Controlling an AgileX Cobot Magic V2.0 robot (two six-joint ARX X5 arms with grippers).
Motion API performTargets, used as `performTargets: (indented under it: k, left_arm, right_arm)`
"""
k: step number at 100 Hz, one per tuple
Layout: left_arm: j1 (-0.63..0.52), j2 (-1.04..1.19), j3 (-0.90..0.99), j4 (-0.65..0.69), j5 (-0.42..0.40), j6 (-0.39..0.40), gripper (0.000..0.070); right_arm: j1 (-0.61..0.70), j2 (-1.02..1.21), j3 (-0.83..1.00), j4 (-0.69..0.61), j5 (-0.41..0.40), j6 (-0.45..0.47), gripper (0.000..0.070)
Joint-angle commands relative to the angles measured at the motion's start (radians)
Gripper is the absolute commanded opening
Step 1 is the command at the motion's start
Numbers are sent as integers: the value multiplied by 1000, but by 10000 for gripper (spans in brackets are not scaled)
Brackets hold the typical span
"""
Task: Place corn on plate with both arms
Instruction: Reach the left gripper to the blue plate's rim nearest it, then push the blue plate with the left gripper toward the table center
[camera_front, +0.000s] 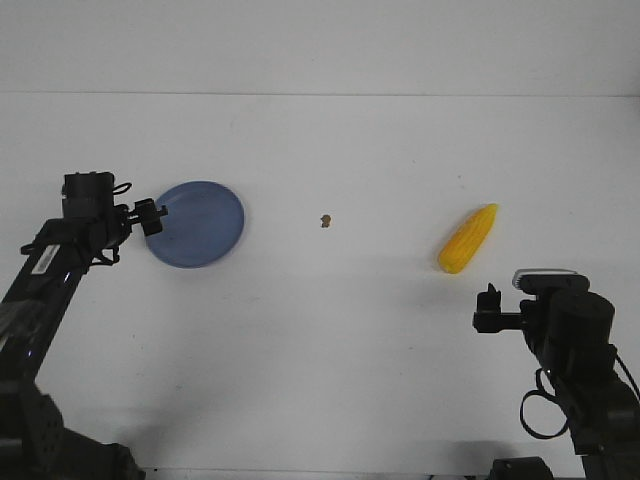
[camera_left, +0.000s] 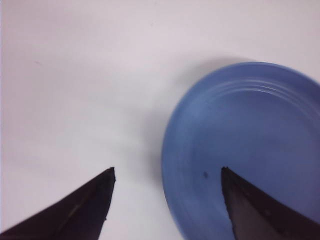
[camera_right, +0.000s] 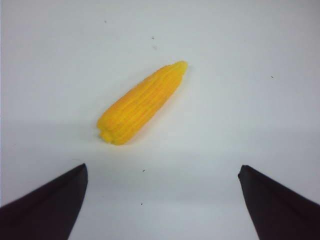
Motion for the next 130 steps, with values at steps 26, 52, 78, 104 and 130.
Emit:
performTargets:
  k: [26,52,78,104,130]
  left_arm:
    - [12,225,66,-6,-3,1,436]
    - [9,273,66,-2,34,0,145]
    - [10,241,66,3,119,-2,6]
    - [-20,89,57,-31,333,-6,6]
    - [-111,-121,-106,-21,421,-34,6]
  right_arm:
    - [1,2,17,10,-2,11,636]
    - [1,2,17,10,-2,11,636]
    - [1,2,17,10,-2,11,636]
    - [1,2,17,10,-2,11,636]
    - [1,2,17,10,-2,11,636]
